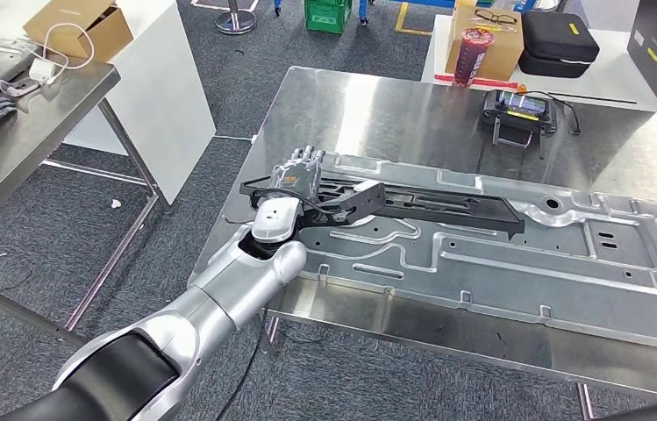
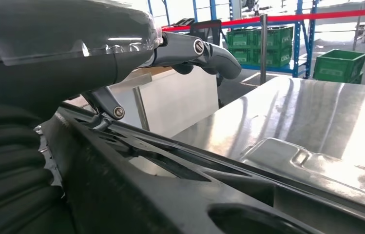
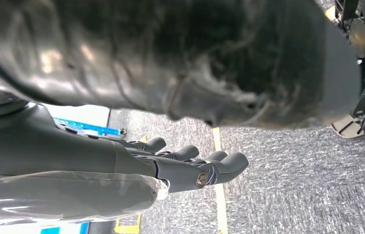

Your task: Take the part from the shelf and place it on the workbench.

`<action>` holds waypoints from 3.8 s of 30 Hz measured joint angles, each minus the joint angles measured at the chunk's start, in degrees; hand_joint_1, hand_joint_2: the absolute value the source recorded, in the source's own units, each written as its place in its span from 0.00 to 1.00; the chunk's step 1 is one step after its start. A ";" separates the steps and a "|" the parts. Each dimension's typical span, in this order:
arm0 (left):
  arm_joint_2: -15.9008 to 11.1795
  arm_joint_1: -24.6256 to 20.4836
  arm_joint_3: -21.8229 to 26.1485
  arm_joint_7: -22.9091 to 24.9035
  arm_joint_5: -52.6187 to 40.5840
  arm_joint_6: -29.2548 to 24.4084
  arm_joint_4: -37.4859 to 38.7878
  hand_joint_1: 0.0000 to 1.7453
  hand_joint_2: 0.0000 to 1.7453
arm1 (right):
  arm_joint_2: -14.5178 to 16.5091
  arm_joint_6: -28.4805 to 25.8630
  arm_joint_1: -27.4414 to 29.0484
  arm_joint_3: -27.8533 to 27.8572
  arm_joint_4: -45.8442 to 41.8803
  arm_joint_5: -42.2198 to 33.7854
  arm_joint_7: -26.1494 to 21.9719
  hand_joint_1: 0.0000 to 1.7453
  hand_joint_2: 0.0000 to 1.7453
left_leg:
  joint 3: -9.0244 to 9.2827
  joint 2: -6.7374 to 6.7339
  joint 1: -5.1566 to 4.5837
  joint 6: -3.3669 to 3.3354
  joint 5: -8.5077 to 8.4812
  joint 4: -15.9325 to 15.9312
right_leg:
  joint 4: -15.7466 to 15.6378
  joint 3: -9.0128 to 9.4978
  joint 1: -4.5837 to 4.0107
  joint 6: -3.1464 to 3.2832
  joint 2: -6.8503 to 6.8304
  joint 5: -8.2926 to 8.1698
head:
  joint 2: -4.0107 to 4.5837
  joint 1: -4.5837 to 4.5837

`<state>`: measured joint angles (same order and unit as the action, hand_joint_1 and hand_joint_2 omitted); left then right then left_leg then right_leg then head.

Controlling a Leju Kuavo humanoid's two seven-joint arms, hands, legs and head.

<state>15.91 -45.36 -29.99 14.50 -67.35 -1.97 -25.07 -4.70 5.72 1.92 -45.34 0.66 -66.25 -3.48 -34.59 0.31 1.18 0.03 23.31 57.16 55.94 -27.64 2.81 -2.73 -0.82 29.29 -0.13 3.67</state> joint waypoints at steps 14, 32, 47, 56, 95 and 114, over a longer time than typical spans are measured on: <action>0.00 -0.01 0.00 -0.14 0.10 0.00 -0.31 0.00 0.00 | 0.00 0.07 0.00 -0.45 0.00 0.00 0.00 0.00 0.00 | 0.09 0.00 0.00 0.00 0.00 0.00 | 0.00 0.10 0.00 -0.01 0.00 0.00 | 0.00 0.01; 0.28 0.37 0.00 -3.66 0.84 -2.48 -1.06 0.00 0.00 | 0.01 -0.26 0.00 -0.75 0.00 -0.19 -0.01 0.00 0.00 | 0.21 0.00 0.00 0.00 0.00 0.00 | -0.01 0.18 0.00 -0.01 0.00 -0.01 | 0.00 0.01; 0.06 3.93 0.17 -10.81 5.75 -23.62 -6.40 0.00 0.00 | 0.99 -1.97 0.29 -1.36 0.00 -0.49 -1.15 0.00 0.00 | 0.21 0.03 0.00 0.00 0.00 0.00 | -0.01 0.18 0.00 -0.01 -0.04 0.00 | 0.00 0.00; -3.54 -0.65 0.33 -10.39 6.06 -23.64 -10.06 0.00 0.00 | 0.99 -1.42 0.89 -1.92 0.00 -0.54 -0.12 0.00 0.00 | 0.21 0.03 0.00 0.00 0.00 0.00 | -0.01 0.24 0.00 -0.01 -0.04 -0.01 | 0.00 0.01; -39.16 25.44 41.25 -9.56 14.28 -29.87 -34.92 0.00 0.00 | -3.89 4.97 2.17 -11.56 0.19 11.52 -0.99 0.00 0.00 | 5.94 -0.92 -0.21 -0.37 5.07 -0.35 | 3.53 -8.89 -1.11 1.24 0.76 -5.71 | -0.01 0.34; -23.19 48.15 89.02 -24.88 2.18 -18.40 -37.94 0.00 0.00 | -0.19 -0.27 3.37 -12.22 0.16 16.93 1.49 0.00 0.00 | -3.69 -0.68 -0.54 1.07 8.52 9.51 | -0.89 -1.52 -2.64 5.49 0.58 -2.41 | 0.00 0.19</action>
<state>-7.27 2.79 59.03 -10.38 -65.17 -20.37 -63.01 -4.89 5.45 5.29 -57.56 0.82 -49.32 -1.99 -38.29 -0.37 0.63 1.10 31.84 66.67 55.06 -29.16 0.16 2.75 -0.24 26.88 -0.13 3.86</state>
